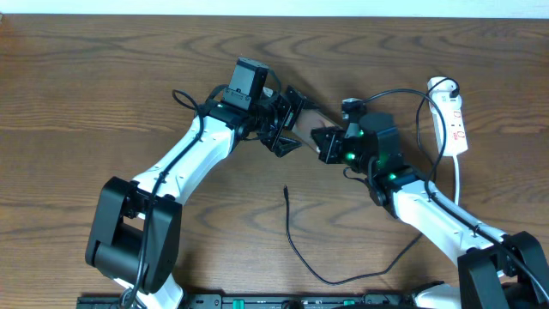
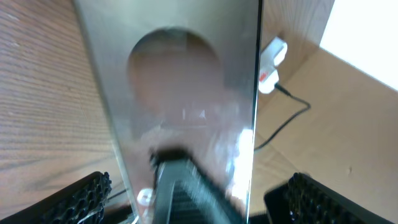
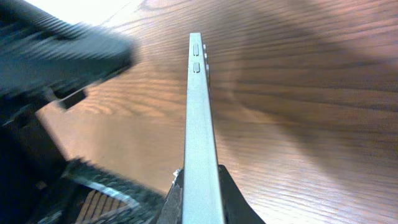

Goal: Plug charger to phone and switch on socket

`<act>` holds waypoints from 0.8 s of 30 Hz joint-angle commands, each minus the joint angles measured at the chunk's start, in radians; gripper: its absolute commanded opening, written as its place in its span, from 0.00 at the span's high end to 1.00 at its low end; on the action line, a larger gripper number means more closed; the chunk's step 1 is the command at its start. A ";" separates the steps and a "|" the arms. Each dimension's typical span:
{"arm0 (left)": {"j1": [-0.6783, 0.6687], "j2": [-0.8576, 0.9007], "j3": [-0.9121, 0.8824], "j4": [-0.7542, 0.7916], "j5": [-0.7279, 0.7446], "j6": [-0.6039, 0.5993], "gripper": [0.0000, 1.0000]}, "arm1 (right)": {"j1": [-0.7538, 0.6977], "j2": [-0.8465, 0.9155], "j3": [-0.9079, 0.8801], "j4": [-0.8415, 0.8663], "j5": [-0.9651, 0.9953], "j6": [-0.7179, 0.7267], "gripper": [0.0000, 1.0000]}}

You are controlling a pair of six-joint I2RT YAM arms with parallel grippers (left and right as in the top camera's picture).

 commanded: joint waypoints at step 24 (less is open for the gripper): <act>0.158 -0.029 0.011 0.133 0.100 0.158 0.07 | -0.137 -0.001 0.015 0.137 -0.082 1.069 0.98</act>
